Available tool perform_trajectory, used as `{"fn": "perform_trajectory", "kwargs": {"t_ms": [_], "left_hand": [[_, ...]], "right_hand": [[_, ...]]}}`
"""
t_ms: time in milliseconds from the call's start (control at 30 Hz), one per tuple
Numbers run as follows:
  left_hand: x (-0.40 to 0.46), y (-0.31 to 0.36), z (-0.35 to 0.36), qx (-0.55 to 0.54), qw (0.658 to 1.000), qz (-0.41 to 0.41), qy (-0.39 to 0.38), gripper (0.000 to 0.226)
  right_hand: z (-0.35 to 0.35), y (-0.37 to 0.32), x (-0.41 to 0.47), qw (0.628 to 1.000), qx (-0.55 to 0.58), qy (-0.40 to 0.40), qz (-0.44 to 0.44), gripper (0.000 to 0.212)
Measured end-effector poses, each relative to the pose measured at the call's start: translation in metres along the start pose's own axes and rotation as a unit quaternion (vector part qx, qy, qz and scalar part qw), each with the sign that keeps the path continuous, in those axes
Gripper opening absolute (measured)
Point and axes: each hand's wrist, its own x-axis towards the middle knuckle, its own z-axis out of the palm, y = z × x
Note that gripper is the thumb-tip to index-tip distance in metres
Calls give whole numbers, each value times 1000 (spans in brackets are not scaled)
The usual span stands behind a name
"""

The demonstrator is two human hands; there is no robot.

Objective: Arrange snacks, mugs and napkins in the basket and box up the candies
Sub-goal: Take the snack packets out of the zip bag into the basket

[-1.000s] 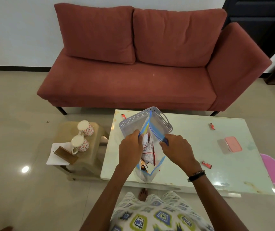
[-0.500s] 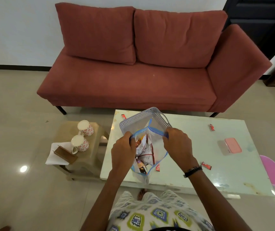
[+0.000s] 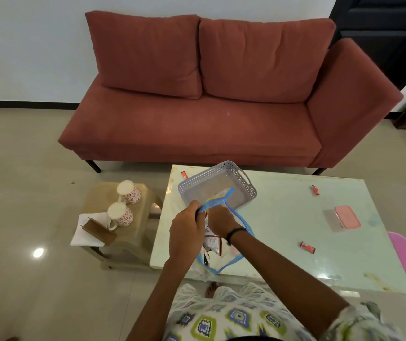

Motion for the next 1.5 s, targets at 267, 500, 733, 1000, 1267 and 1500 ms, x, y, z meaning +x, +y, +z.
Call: {"fn": "perform_trajectory", "kwargs": {"t_ms": [267, 500, 733, 1000, 1267, 1500], "left_hand": [[-7, 7, 2, -41, 999, 13, -1, 15], [-15, 15, 5, -61, 997, 35, -13, 14], [5, -1, 5, -52, 998, -36, 17, 16], [8, -2, 9, -73, 997, -30, 25, 18], [26, -8, 12, -64, 993, -84, 45, 22], [75, 7, 25, -150, 979, -133, 44, 26]], "right_hand": [[10, 1, 16, 979, 157, 50, 118, 43], [8, 8, 11, 916, 348, 49, 191, 42], [5, 3, -1, 930, 349, 40, 112, 7], [5, 20, -20, 959, 250, 85, 104, 35], [-31, 22, -45, 927, 301, 217, -46, 10], [-81, 47, -43, 889, 296, 313, -155, 27]]}}
